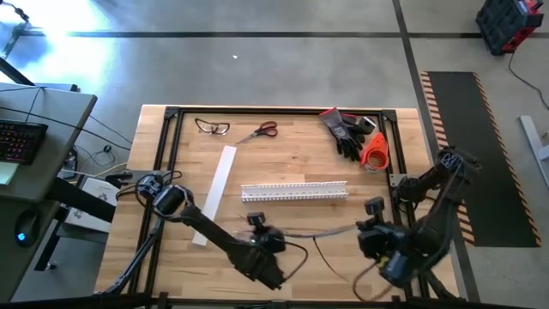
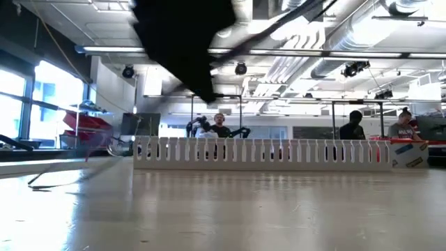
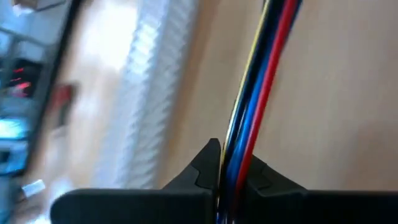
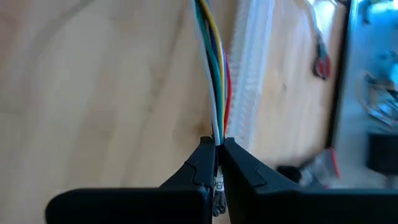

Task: Ziptie cables
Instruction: Put the zip-tied cable into the white cable duct

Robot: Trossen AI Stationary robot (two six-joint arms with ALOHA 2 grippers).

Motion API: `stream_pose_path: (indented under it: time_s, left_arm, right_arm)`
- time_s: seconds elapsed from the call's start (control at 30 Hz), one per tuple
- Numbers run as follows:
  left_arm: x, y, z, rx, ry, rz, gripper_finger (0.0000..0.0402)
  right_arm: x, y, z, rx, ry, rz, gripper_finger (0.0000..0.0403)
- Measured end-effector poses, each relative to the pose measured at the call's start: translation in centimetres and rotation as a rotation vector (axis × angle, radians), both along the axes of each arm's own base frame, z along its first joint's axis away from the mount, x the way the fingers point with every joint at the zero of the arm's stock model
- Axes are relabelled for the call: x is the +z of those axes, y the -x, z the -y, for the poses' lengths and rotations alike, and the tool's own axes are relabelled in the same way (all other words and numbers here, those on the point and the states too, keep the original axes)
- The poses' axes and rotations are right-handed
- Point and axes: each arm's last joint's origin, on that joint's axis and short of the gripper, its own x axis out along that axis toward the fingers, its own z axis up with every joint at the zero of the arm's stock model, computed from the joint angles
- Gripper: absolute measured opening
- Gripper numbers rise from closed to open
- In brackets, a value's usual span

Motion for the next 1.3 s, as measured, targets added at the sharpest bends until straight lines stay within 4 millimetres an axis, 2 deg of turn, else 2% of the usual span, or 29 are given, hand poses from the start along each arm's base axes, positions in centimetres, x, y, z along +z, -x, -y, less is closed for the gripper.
stream_pose_path:
  time_s: [0.17,0.3,0.4,0.63,0.8,1.1,1.3]
  left_arm:
    - [4.0,2.7,-1.9,0.042,-0.024,-0.24,0.0]
    - [4.6,2.9,-3.4,-0.07,0.028,-0.386,0.0]
    - [5.0,3.3,-5.7,-0.057,-0.012,-0.462,0.0]
    - [1.9,3.6,-11.4,-0.013,-0.025,-0.559,0.0]
    - [-1.2,4.5,-14.0,-0.019,-0.013,-0.623,0.0]
    - [-3.8,4.9,-16.2,-0.025,0.048,-0.65,0.0006]
    - [-3.8,5.2,-16.8,0.006,0.063,-0.669,0.0055]
  right_arm:
    - [-4.1,-2.3,2.0,-0.08,0.08,-0.044,0.0]
    - [-7.6,-4.3,4.3,-0.111,0.106,-0.09,0.0]
    - [-9.6,-5.4,6.4,-0.152,0.133,-0.126,0.0]
    - [-13.0,-6.8,11.1,-0.241,0.204,-0.18,0.0]
    - [-14.8,-7.1,13.1,-0.249,0.202,-0.208,0.0]
    - [-15.8,-7.3,15.3,-0.275,0.188,-0.257,0.0]
    - [-15.8,-7.5,15.9,-0.29,0.172,-0.268,0.0]
